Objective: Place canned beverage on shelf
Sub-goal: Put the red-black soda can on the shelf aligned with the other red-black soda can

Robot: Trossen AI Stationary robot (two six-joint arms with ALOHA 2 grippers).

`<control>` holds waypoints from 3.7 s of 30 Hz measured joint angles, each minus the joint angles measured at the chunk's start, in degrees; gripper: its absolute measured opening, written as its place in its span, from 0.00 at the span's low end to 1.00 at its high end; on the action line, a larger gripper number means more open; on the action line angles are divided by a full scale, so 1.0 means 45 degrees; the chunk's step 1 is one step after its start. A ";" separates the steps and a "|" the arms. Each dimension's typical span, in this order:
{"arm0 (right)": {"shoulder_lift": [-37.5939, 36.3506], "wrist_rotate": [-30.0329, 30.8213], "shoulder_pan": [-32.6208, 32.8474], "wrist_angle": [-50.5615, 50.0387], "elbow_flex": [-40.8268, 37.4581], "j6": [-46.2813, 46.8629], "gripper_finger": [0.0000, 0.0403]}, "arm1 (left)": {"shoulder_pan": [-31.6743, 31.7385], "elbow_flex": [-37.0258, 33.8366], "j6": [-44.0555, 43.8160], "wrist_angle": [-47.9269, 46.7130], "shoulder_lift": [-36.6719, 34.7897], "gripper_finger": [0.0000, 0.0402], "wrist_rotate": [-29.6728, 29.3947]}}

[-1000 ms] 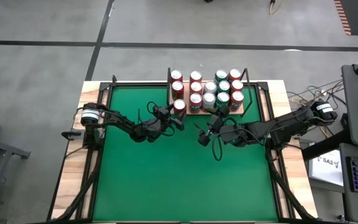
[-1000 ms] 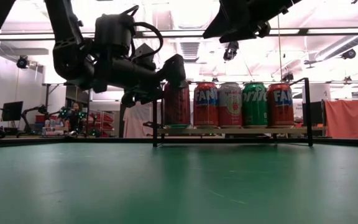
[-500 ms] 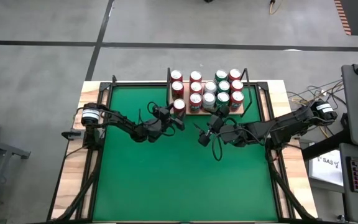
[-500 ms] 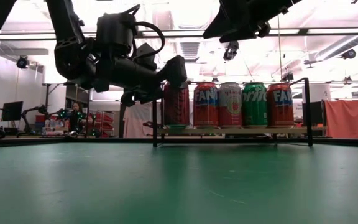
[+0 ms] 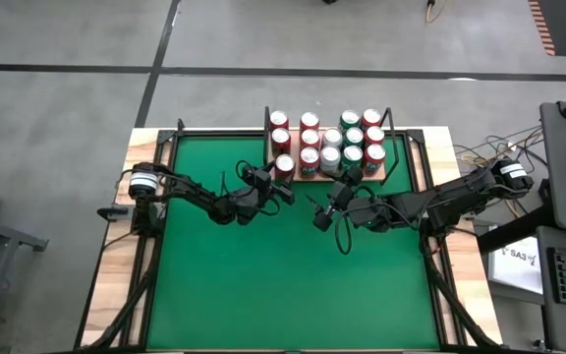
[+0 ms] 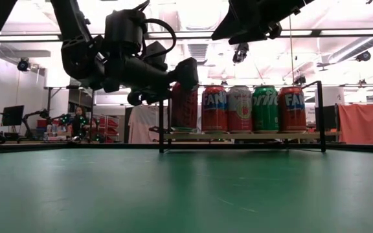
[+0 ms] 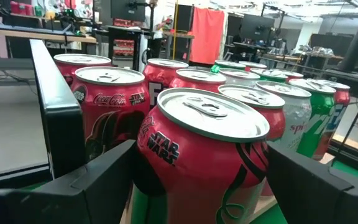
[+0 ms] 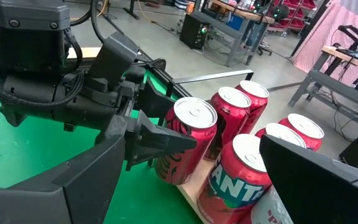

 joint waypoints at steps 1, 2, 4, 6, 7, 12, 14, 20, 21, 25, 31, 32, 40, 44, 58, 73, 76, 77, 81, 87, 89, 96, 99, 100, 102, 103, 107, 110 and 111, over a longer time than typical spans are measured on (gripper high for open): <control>0.0004 0.0000 0.0000 0.0001 0.0000 0.0000 0.90 | 0.0000 0.0014 0.0005 -0.0016 0.0013 0.78 -0.0012; 0.0002 0.0000 0.0000 0.0002 0.0000 -0.0002 0.90 | 0.0000 0.0033 0.0010 -0.0047 0.0016 0.78 -0.0023; 0.0000 0.0000 0.0000 0.0000 0.0000 0.0000 0.90 | 0.0000 0.0045 0.0010 -0.0052 0.0021 0.78 -0.0035; 0.0000 0.0000 0.0000 0.0000 0.0000 0.0000 0.90 | 0.0008 0.0060 0.0005 -0.0062 0.0029 0.78 -0.0039; 0.0000 0.0000 0.0000 0.0001 0.0000 0.0000 0.90 | 0.0010 0.0058 0.0005 -0.0062 0.0031 0.78 -0.0041; 0.0000 0.0000 0.0000 0.0000 0.0000 0.0005 0.90 | 0.0019 0.0060 0.0005 -0.0165 0.0036 0.78 -0.0027; 0.0000 0.0000 0.0000 0.0004 0.0000 0.0005 0.90 | 0.0061 0.0084 -0.0024 -0.0360 0.0045 0.78 0.0145; 0.0000 -0.0003 0.0000 0.0005 -0.0005 0.0097 0.90 | 0.0063 0.0084 -0.0059 -0.0431 0.0060 0.78 0.0133; 0.0000 -0.0002 0.0000 0.0002 -0.0005 0.0097 0.90 | 0.0063 0.0084 -0.0058 -0.0431 0.0060 0.78 0.0124; 0.0000 -0.0026 0.0000 0.0003 -0.0010 0.0117 0.90 | 0.0063 0.0084 -0.0070 -0.0421 0.0060 0.78 0.0115; 0.0000 -0.0872 -0.0049 0.0000 -0.0010 0.0116 0.90 | 0.0063 0.0080 -0.0078 -0.0397 0.0060 0.78 0.0105; 0.0005 -0.0955 -0.0069 -0.0005 -0.0005 0.0116 0.90 | 0.0063 0.0080 -0.0081 -0.0392 0.0060 0.78 0.0097; 0.0000 -0.1236 -0.0302 -0.0010 0.0037 -0.0097 0.79 | 0.0058 0.0125 -0.0073 -0.0424 0.0060 0.78 0.0018; 0.0000 -0.2321 -0.0840 -0.0006 0.0049 -0.0068 0.62 | 0.0058 0.0194 -0.0067 -0.0424 0.0060 0.79 -0.0034; 0.0739 -0.8533 -0.4818 -0.0908 0.1634 -0.0010 0.03 | 0.0053 0.0245 -0.0066 -0.0576 0.0060 0.79 -0.0051; 0.4243 -0.8577 -0.5882 -0.3678 0.5156 -0.1258 0.02 | 0.0053 0.0245 -0.0094 -0.0579 0.0060 0.79 0.0015; 0.4509 -0.8540 -0.5882 -0.3799 0.5325 -0.1268 0.02 | 0.0053 0.0245 -0.0062 -0.0586 0.0060 0.79 0.0015; 0.4587 -0.8516 -0.5882 -0.3793 0.5359 -0.1263 0.02 | 0.0053 0.0245 -0.0046 -0.0623 0.0060 0.79 -0.0005; 0.4648 -0.8350 -0.5881 -0.3793 0.5372 -0.1166 0.02 | 0.0053 0.0245 -0.0053 -0.0620 0.0060 0.79 -0.0036; 0.4648 -0.8332 -0.5906 -0.3816 0.5372 -0.1078 0.02 | 0.0053 0.0245 -0.0044 -0.0607 0.0060 0.80 -0.0022; 0.4648 -0.8323 -0.5923 -0.3834 0.5372 -0.1078 0.02 | 0.0053 0.0277 -0.0049 -0.0611 0.0060 0.83 -0.0024; 0.4648 -0.8320 -0.5940 -0.3854 0.5372 -0.1078 0.02 | 0.0015 0.0298 -0.0077 -0.0594 0.0060 0.91 0.0056; 0.4648 -0.8309 -0.5940 -0.3851 0.5372 -0.1078 0.02 | -0.0090 0.0303 0.0015 -0.0599 -0.0013 0.91 0.0017; 0.4648 -0.8291 -0.5940 -0.3842 0.5372 -0.1078 0.02 | -0.0129 0.0303 0.0111 -0.0592 -0.0070 0.91 -0.0010; 0.4648 -0.8286 -0.5945 -0.3832 0.5372 -0.1056 0.02 | -0.0228 0.0308 0.0368 -0.0501 -0.0244 0.91 -0.0095; 0.4653 -0.8311 -0.5945 -0.3818 0.5372 -0.1034 0.02 | -0.0278 0.0308 0.0446 -0.0442 -0.0341 0.91 -0.0139; 0.4653 -0.8351 -0.5952 -0.3857 0.5367 -0.1007 0.02 | -0.0415 0.0308 0.1157 -0.0642 -0.0663 0.91 -0.0216; 0.4653 -0.8394 -0.5955 -0.3837 0.5367 -0.0953 0.02 | -0.0513 0.0303 0.1576 -0.0785 -0.0905 0.90 -0.0256; 0.4653 -0.8397 -0.5955 -0.3846 0.5367 -0.0956 0.02 | -0.0545 0.0303 0.1642 -0.0877 -0.0957 0.90 -0.0359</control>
